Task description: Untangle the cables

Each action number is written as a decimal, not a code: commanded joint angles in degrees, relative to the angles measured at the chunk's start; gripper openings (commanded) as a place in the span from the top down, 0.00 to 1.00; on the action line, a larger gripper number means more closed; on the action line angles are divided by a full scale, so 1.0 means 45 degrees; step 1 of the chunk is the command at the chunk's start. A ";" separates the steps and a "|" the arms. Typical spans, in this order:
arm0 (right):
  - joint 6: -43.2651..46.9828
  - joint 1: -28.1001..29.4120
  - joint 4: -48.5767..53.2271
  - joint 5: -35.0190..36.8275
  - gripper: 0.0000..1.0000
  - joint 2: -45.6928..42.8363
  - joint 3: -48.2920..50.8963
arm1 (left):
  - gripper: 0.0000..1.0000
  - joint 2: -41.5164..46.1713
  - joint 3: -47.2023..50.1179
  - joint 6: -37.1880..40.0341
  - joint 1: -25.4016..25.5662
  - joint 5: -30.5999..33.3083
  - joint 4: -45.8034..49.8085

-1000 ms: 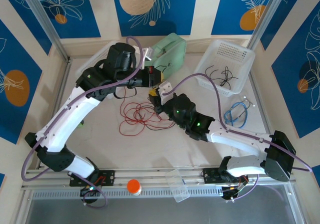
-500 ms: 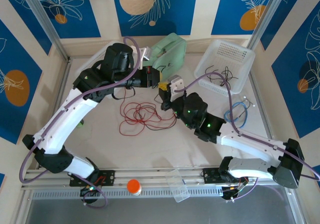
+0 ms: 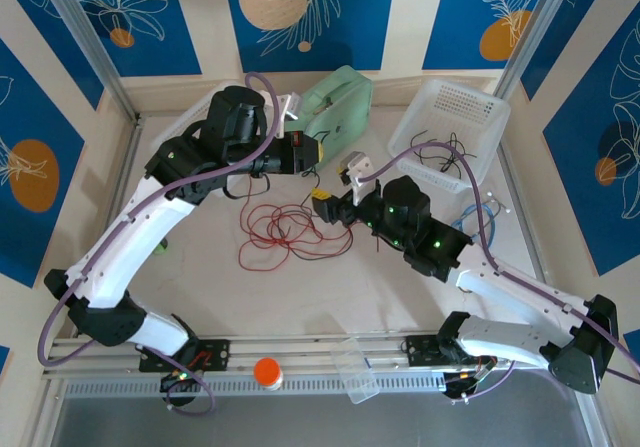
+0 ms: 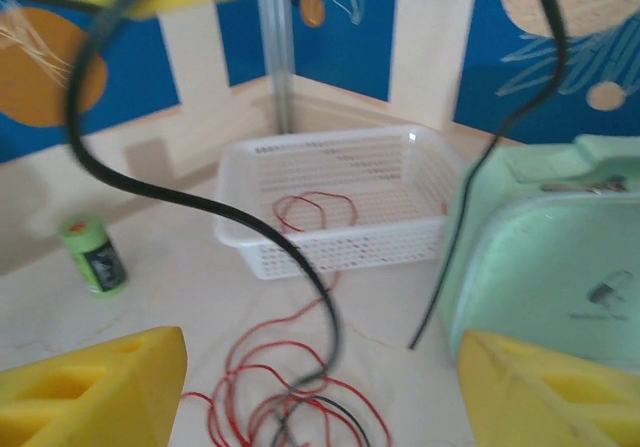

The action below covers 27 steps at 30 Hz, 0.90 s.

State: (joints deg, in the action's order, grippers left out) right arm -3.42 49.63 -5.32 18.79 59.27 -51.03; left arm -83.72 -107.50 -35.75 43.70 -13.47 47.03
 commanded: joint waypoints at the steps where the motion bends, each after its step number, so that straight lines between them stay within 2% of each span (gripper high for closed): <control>1: -0.0312 0.0072 -0.1842 -0.0979 0.27 0.0138 0.0112 | 0.93 0.0378 0.0149 -0.0179 0.0117 0.0068 -0.0478; 5: -0.0469 0.0393 -0.3420 -0.0220 0.27 0.0981 -0.0073 | 0.93 0.0402 0.0208 -0.0202 0.0123 0.0065 -0.0539; 11: -0.0738 0.0649 -0.4337 0.0520 0.29 0.1729 -0.0647 | 0.93 0.0402 0.0368 -0.0226 0.0120 0.0084 -0.0631; 19: -0.1075 0.0694 -0.5341 0.1408 0.38 0.1615 -0.0452 | 0.93 0.0326 0.0530 -0.0227 0.0116 0.0067 -0.0777; 22: -0.1142 0.0700 -0.5186 0.1543 0.56 0.1577 -0.0675 | 0.93 0.0343 0.0616 -0.0240 0.0126 0.0084 -0.0810; 26: -0.1438 0.0730 -0.4640 0.1919 1.00 0.1499 -0.0885 | 0.92 0.0426 0.0722 -0.0201 0.0119 0.0272 -0.0795; 27: -0.1518 0.0726 -0.4433 0.2079 1.00 0.1461 -0.0917 | 0.92 0.0458 0.0726 -0.0164 0.0129 0.0369 -0.0765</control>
State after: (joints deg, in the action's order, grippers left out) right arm -8.84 52.97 -25.12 24.14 67.53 -52.60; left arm -83.29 -104.71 -36.18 43.75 -12.99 43.53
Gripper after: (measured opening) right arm 0.040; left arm 0.077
